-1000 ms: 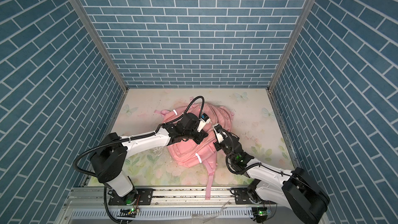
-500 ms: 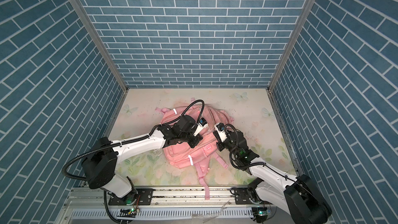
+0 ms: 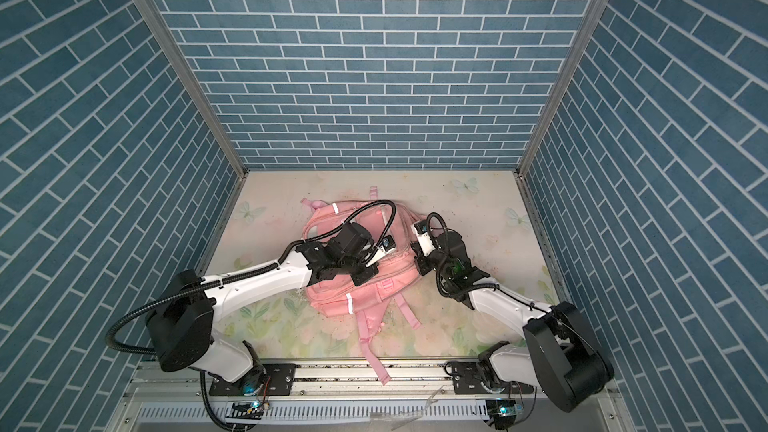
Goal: Pack the student bag
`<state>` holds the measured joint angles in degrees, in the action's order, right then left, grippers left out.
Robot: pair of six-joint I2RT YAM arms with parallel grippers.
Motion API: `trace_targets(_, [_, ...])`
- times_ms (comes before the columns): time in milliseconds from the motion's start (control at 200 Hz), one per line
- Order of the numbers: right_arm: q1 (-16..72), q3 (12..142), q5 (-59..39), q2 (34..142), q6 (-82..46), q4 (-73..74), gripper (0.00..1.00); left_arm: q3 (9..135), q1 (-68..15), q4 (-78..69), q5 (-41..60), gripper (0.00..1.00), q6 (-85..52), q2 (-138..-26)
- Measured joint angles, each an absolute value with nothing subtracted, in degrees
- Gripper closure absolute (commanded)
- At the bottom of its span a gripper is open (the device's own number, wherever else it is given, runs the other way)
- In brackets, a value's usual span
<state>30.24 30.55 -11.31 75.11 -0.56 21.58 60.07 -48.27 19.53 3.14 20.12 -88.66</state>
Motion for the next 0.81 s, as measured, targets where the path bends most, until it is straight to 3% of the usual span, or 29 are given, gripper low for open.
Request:
trace_targets(315, [33.2,31.0,-13.1,75.4,-5.0,20.6,1.00,59.4,-46.6,21.4,-4.0,1.00,33.9,-88.4])
trace_targets(385, [34.9,31.0,-12.5,75.4,-6.2,20.6,1.00,59.4,-45.4,22.1,-5.2,0.70,34.7,-88.4])
trace_targets(450, [35.8,31.0,-12.3,75.4,-7.3,20.8,1.00,59.4,-44.2,22.6,-6.7,0.53,33.8,-88.4])
trace_targets(630, [36.1,31.0,-12.2,76.0,-8.7,20.9,1.00,59.1,-42.8,24.0,-7.5,0.46,19.9,-85.1])
trace_targets(805, [36.7,31.0,-12.4,76.1,-8.8,20.9,1.00,56.8,-42.8,22.3,-4.3,0.41,-7.6,-77.2])
